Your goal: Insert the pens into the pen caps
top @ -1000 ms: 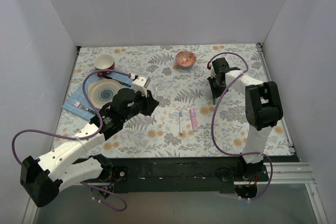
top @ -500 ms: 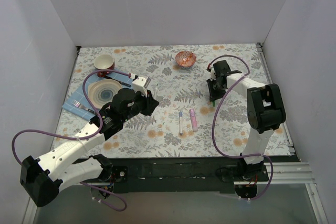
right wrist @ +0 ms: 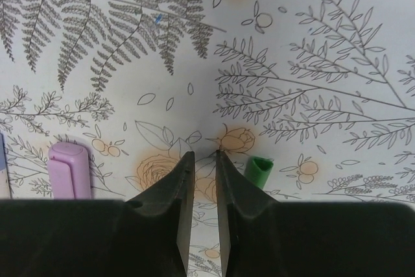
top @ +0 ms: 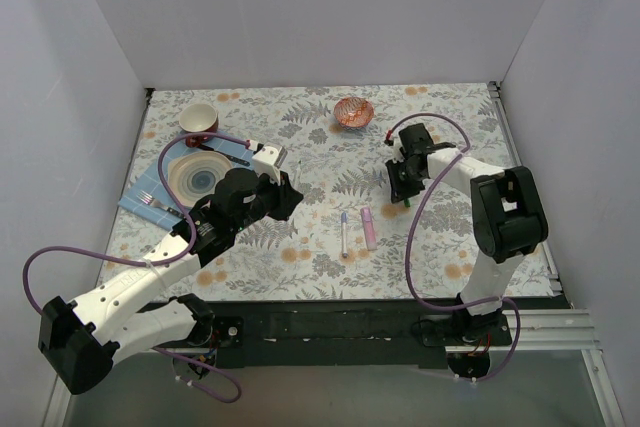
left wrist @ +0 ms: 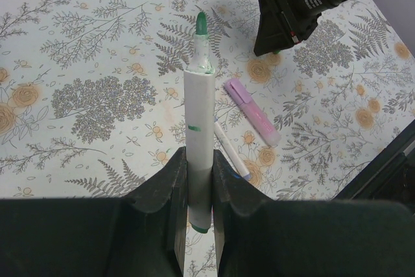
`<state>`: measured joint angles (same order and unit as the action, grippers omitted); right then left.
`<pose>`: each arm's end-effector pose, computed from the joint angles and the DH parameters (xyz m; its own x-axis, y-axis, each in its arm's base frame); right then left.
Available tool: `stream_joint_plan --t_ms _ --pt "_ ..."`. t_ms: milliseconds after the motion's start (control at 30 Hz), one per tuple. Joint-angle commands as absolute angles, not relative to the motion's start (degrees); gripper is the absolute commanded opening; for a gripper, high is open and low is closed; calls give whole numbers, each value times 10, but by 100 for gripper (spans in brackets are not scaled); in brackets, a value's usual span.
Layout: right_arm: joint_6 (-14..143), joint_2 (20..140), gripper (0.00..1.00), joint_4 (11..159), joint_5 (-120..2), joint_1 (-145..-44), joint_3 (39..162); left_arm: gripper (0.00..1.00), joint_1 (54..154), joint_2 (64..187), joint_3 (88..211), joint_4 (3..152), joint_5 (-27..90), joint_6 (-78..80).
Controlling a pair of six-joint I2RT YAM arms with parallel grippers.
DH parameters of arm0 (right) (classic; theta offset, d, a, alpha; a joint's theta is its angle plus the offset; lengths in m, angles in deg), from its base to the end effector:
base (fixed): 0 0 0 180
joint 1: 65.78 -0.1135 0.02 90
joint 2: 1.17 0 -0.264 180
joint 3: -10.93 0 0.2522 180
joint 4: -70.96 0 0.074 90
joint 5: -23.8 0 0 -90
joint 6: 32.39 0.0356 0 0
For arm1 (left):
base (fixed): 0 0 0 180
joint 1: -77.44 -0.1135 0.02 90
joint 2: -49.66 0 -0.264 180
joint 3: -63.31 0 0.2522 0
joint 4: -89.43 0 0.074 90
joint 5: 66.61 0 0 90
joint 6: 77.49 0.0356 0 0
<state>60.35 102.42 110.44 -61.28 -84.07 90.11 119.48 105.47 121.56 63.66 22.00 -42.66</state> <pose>0.3407 0.1158 0.1676 -0.8683 -0.2368 -0.4359 -0.3074 0.9465 0.0980 0.1671 -0.1495 0.2992 -0.7039 -0.4702 -0.5323 0.1315 0.6503 -0.7483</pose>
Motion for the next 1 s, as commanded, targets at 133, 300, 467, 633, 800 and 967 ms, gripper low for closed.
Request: stream_joint_plan --t_ms 133,300,467,633,800,967 --pt "622 973 22 1096 -637 -855 868 2 1192 1052 1213 642 220 -426" --pt "619 981 22 1113 -703 -853 866 2 1192 1050 1212 642 222 -427" --pt "619 984 23 1121 -743 -841 856 2 1192 1050 1212 642 224 -427" --pt "615 981 25 1132 -778 -814 857 3 1192 1042 1209 646 222 -428" --pt "616 977 25 1135 -807 -797 865 3 1192 1052 1212 642 228 -428" --pt "653 981 21 1117 -746 -791 874 4 1192 1048 1209 646 224 -429"
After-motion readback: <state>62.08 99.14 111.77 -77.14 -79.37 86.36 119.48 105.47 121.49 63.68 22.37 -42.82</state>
